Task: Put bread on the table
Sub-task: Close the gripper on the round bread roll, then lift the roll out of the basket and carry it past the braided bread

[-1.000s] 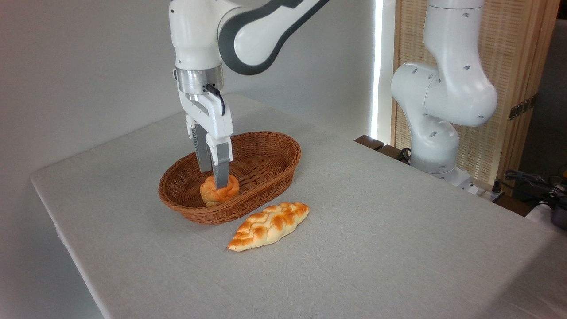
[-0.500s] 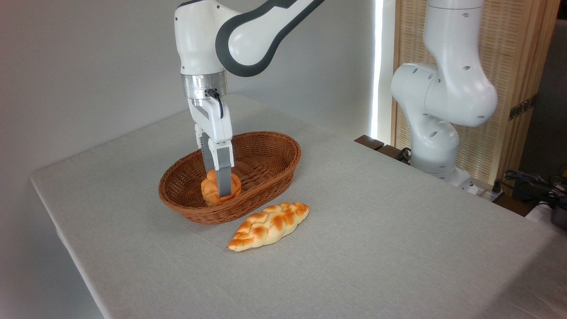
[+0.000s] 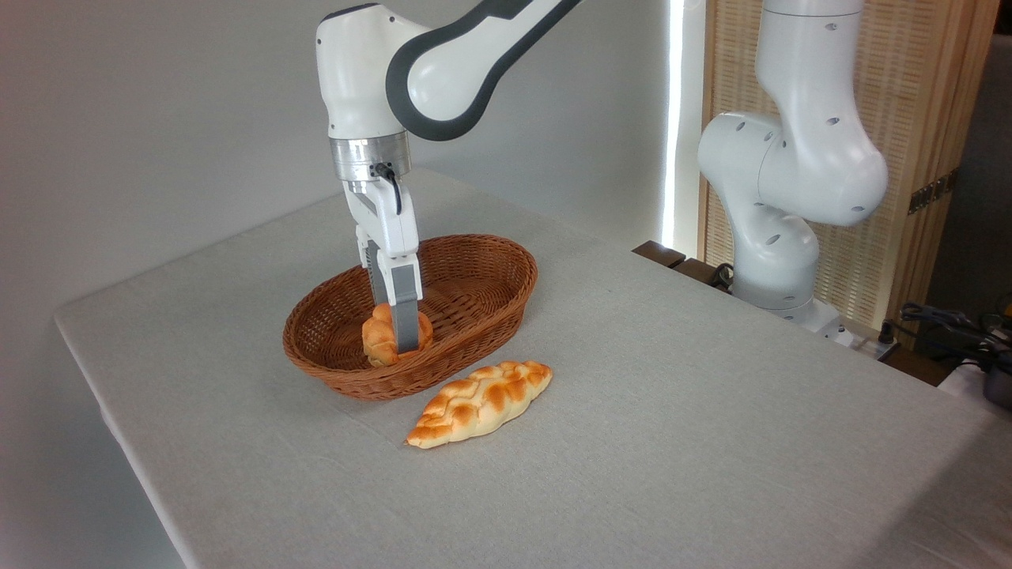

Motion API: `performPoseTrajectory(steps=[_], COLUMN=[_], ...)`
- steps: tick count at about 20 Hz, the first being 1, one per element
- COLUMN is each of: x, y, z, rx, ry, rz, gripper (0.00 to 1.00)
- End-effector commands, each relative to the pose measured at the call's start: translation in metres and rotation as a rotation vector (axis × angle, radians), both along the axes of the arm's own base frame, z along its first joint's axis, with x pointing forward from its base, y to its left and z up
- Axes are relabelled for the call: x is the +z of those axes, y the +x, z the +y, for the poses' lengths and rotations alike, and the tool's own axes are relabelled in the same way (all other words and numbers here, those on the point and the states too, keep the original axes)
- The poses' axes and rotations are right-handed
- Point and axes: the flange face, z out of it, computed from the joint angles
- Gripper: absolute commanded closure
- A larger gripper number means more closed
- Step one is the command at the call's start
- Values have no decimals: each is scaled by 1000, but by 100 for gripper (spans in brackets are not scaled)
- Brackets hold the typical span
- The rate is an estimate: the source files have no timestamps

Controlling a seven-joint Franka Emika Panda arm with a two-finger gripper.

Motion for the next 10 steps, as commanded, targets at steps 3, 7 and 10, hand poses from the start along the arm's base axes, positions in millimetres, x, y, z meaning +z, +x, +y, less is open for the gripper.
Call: performPoseTrajectory(steps=[3, 7, 10], x=[0, 1, 7], y=[0, 1, 2], z=[1, 2, 3], rx=[-17, -14, -5], ry=[5, 4, -1], rz=[-21, -24, -34], gripper=[67, 67, 66])
